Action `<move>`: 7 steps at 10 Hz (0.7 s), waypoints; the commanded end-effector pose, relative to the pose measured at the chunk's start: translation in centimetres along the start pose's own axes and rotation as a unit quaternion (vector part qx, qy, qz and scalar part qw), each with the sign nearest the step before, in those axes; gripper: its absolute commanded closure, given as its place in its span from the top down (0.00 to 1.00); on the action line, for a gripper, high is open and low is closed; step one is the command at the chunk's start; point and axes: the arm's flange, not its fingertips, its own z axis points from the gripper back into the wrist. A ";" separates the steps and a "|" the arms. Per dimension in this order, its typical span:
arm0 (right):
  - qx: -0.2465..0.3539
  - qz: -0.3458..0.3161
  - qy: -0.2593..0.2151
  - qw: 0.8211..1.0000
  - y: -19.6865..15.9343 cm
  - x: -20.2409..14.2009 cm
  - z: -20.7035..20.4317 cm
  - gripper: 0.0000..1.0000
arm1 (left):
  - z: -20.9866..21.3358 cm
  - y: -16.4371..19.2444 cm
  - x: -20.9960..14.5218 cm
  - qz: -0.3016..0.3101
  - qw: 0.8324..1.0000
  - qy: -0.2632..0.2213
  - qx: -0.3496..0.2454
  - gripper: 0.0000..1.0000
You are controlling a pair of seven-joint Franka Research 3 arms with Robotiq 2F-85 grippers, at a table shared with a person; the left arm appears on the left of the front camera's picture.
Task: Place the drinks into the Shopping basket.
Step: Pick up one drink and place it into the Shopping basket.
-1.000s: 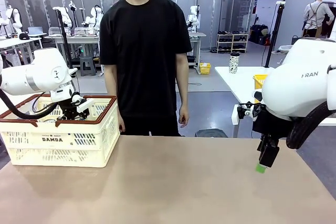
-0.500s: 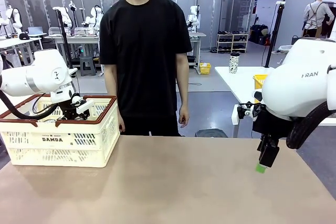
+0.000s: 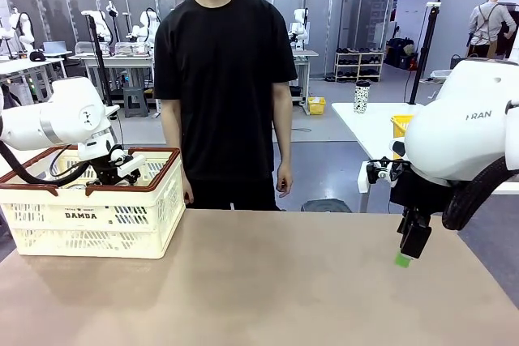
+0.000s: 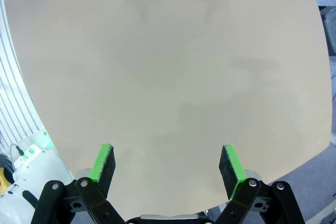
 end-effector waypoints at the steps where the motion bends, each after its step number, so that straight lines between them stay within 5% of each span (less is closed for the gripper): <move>1: 0.000 -0.001 0.003 1.000 0.0 -0.1 0.0 1.00 | 0.9 -1.2 0.6 -0.014 1.000 -0.015 0.018 1.00; 7: 0.000 -0.001 0.003 1.000 0.0 -0.1 0.0 1.00 | 5.0 -1.2 1.7 -0.018 0.999 -0.004 0.028 1.00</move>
